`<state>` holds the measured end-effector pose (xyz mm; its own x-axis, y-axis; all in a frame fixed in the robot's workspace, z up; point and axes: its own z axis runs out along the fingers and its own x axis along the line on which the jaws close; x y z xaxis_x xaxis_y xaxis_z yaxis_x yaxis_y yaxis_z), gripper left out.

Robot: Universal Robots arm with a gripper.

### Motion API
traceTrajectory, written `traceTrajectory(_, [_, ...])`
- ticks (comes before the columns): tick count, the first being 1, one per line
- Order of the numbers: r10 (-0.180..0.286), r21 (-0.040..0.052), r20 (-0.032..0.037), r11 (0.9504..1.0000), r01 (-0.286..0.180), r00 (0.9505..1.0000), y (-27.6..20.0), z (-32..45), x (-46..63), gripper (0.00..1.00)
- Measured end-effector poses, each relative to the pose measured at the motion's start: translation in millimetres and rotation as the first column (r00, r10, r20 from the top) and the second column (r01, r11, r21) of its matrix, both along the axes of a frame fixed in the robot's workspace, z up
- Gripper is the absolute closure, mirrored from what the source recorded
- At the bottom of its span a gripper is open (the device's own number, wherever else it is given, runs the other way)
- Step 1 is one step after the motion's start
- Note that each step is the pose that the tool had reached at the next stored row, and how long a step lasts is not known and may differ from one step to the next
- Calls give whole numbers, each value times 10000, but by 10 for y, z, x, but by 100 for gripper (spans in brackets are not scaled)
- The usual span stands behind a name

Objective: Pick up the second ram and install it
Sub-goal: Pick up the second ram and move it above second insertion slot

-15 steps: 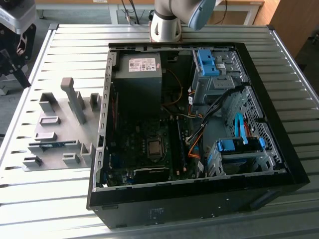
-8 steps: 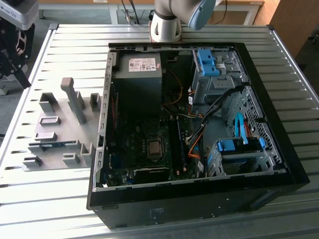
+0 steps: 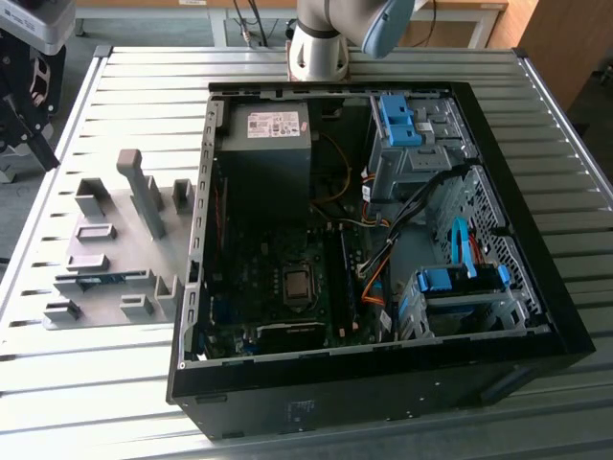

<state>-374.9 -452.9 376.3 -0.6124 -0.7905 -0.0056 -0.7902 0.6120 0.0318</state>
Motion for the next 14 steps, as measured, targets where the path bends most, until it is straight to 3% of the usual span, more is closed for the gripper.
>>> traceTrajectory(9, [23,0,1,10000,-23,10000,0,0,0,90])
traceTrajectory(14, [267,0,0,9996,-267,9996,0,0,0,90])
